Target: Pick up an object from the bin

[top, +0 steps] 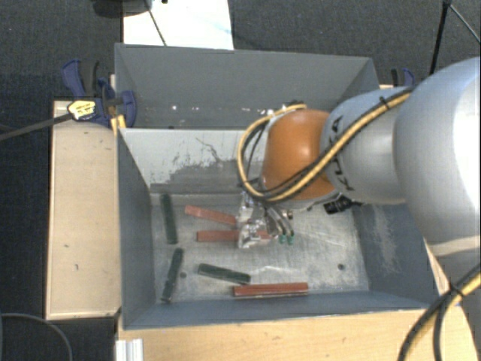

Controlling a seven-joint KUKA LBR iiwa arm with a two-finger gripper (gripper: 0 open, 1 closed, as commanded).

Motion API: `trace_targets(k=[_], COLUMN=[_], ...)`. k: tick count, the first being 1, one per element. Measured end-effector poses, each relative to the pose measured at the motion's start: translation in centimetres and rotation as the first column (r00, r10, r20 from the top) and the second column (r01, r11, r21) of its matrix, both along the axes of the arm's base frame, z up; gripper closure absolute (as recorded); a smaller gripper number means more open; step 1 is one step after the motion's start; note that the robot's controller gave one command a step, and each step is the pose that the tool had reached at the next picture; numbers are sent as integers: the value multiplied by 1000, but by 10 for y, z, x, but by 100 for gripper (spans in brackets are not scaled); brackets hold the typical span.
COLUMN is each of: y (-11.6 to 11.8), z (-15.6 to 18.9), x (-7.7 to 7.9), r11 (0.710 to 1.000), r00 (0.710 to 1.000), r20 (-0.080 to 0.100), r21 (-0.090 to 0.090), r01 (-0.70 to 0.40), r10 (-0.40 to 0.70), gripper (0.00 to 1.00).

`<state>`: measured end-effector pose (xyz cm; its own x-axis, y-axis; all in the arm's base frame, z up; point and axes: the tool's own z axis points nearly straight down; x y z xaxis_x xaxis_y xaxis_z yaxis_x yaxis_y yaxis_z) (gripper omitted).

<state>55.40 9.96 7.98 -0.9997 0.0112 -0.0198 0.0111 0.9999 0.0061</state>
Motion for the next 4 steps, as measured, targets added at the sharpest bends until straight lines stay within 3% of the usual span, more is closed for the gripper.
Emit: trace_targets(k=[1,2,4], y=[0,5,9], z=[0,108,93], x=[0,-2,-1], r11=[1000,1000,1000], r00=[1000,1000,1000], r20=[0,-18,-18], r21=[0,-5,-6], r01=[1,1,-7], r10=[-1,-1,7], gripper=[100,100,100])
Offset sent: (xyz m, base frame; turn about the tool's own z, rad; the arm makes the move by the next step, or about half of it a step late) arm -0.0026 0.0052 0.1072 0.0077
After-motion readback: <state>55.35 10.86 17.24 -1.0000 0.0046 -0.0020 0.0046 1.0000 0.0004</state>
